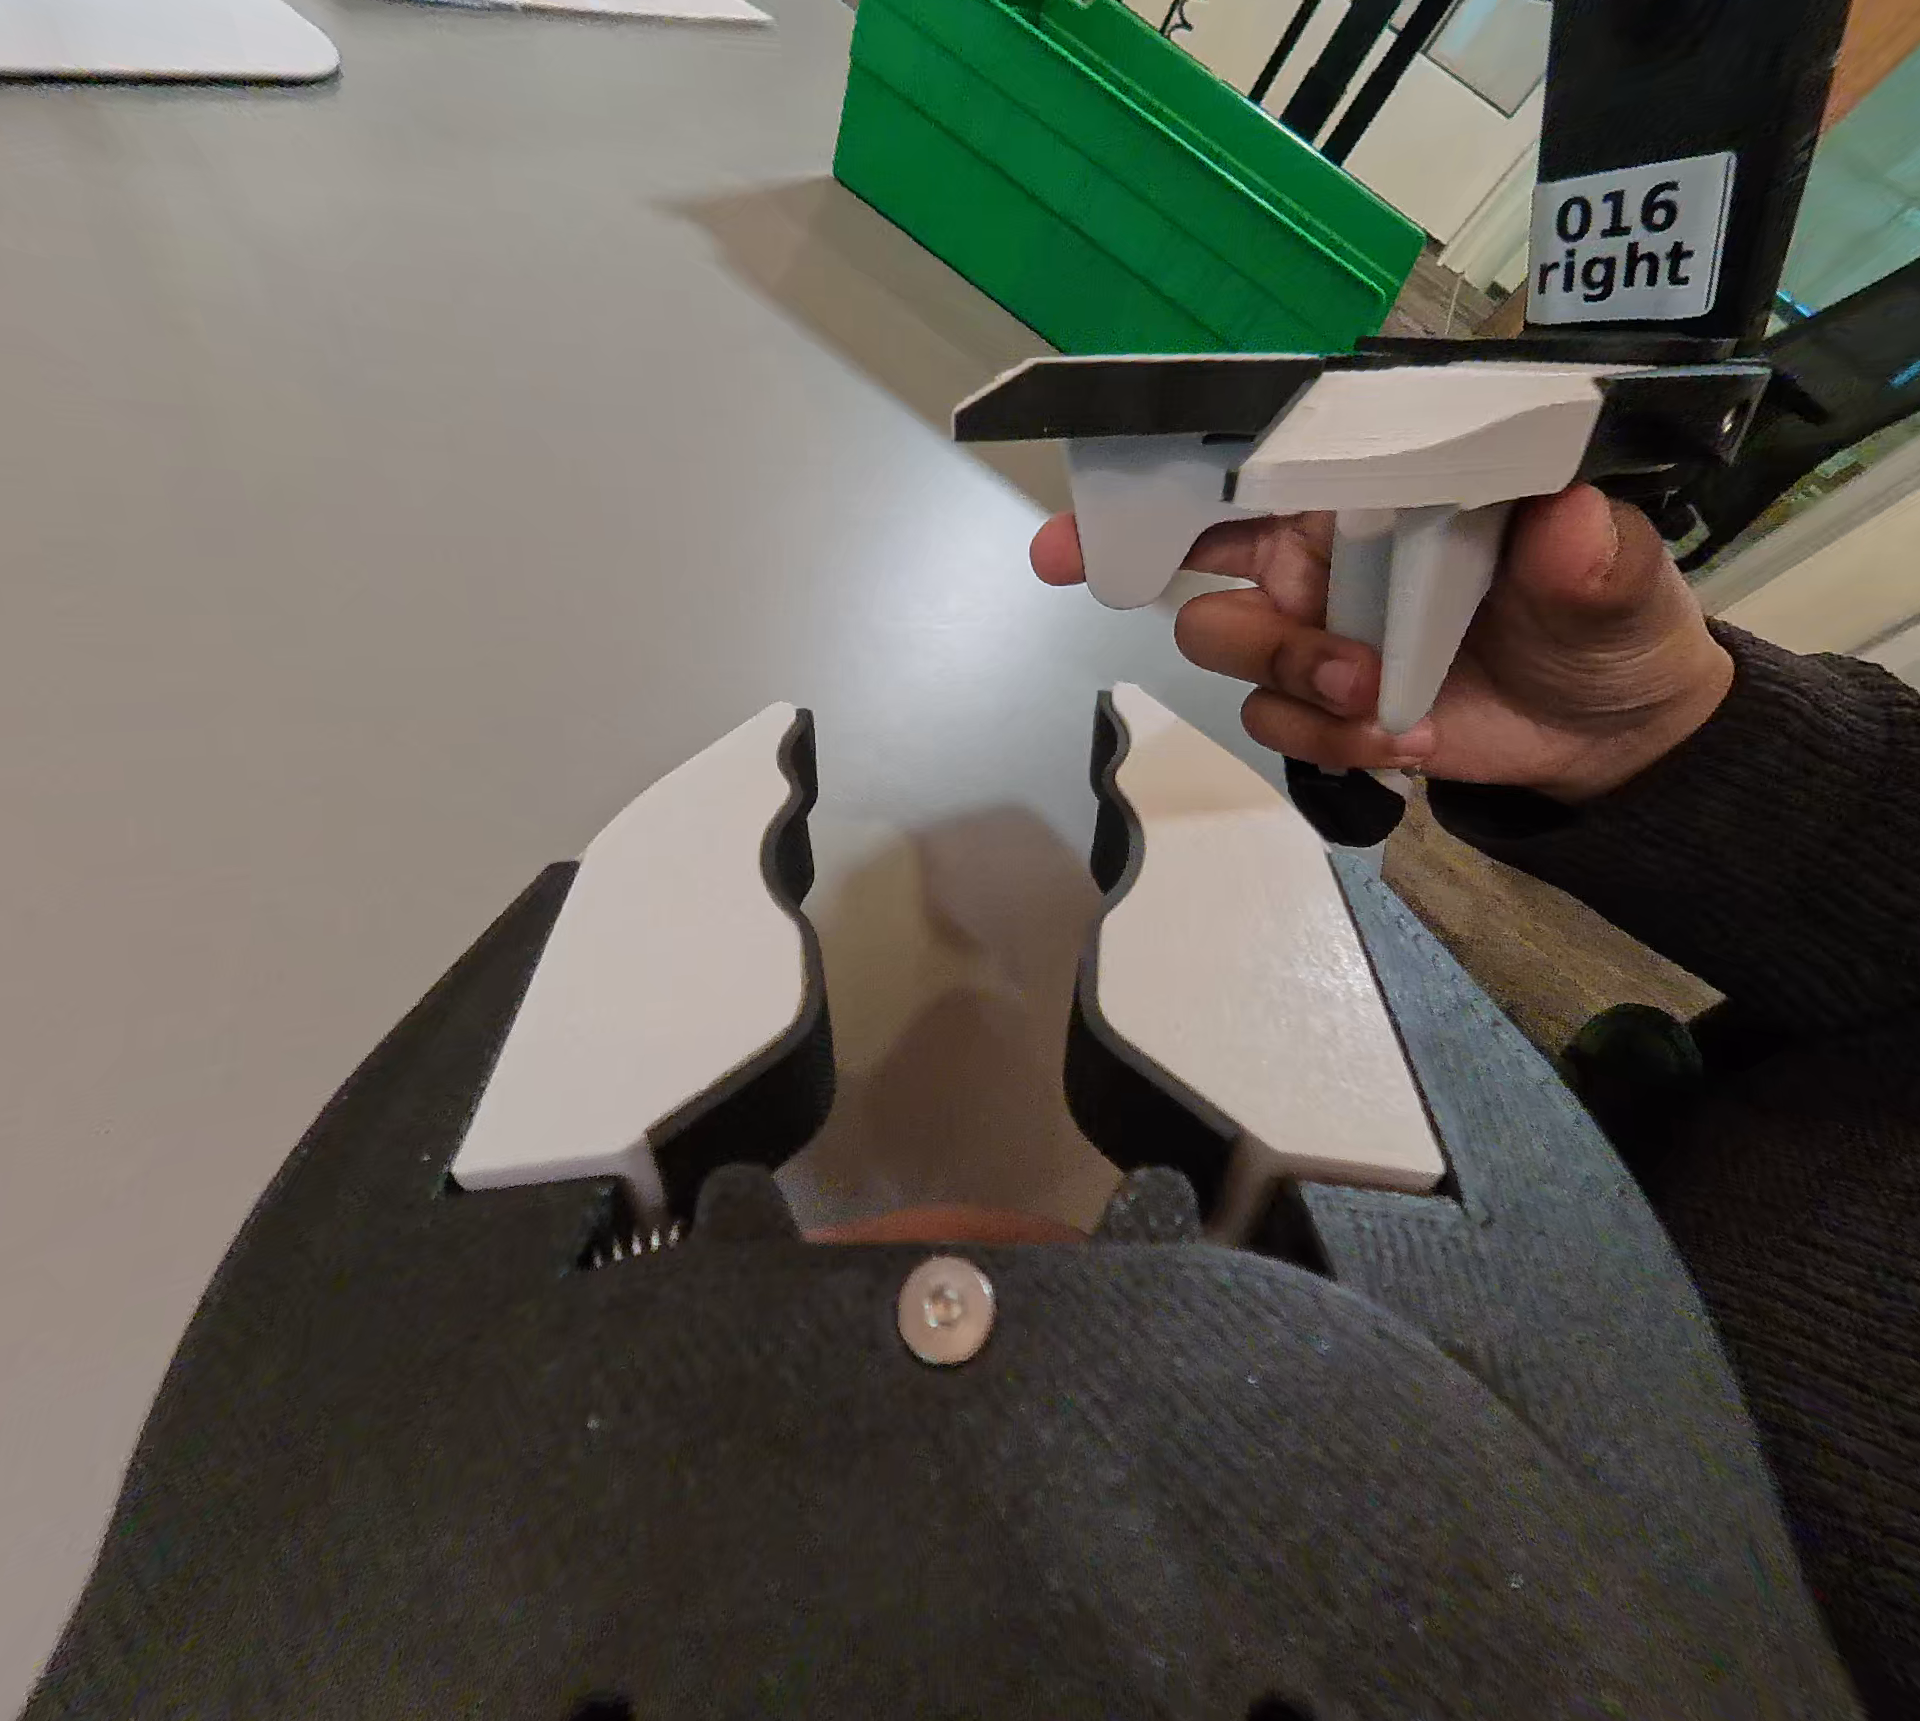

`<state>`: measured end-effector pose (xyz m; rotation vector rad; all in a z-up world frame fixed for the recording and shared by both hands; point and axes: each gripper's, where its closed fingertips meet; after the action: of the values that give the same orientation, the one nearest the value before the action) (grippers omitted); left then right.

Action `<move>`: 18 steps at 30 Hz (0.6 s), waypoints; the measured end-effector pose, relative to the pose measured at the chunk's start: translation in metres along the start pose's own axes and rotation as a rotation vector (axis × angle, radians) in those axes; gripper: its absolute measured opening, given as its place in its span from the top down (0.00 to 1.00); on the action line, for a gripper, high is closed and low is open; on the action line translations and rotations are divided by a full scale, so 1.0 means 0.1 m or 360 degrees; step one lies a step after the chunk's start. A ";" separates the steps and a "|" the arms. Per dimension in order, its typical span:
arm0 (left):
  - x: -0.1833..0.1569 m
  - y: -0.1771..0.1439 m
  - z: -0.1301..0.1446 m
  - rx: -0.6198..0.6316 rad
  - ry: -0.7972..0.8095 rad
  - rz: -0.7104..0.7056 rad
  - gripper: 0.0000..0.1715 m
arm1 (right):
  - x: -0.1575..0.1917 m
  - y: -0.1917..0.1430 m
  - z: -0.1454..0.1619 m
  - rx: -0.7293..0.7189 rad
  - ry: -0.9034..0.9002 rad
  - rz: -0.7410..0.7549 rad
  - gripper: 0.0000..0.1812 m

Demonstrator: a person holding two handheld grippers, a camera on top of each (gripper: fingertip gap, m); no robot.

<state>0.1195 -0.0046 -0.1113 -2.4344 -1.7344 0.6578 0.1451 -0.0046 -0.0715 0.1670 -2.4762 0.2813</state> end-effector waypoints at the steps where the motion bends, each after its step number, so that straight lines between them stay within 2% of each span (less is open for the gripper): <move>1: 0.01 -0.02 -0.02 -0.0012 0.0010 -0.0004 0.71 | -0.01 0.00 0.00 -0.0005 0.0001 0.0007 0.58; 7: 0.08 -0.08 -0.06 -0.0042 0.0032 -0.0048 0.74 | 0.00 0.02 0.00 -0.0015 -0.0026 0.0024 0.59; 11: 0.15 -0.07 -0.01 0.0003 0.0080 -0.0100 0.83 | -0.04 0.04 0.03 -0.0003 -0.0072 0.0076 0.59; 16: 0.14 -0.09 -0.04 -0.0017 0.0114 -0.0075 0.84 | -0.04 0.07 0.05 0.0013 -0.0102 0.0091 0.59; 18: 0.13 -0.13 -0.14 -0.0047 0.0127 -0.0069 0.84 | -0.04 0.07 0.06 0.0017 -0.0073 0.0085 0.59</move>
<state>0.1166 0.0146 -0.0989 -2.3990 -1.7730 0.5265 0.1439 0.0008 -0.0799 0.1127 -2.5277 0.3164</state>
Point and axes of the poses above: each gripper's, where its closed fingertips meet, y out along the fingers, z out of its underside, x = y × z across the jaws, and after that the axes turned 7 degrees about y, right-handed
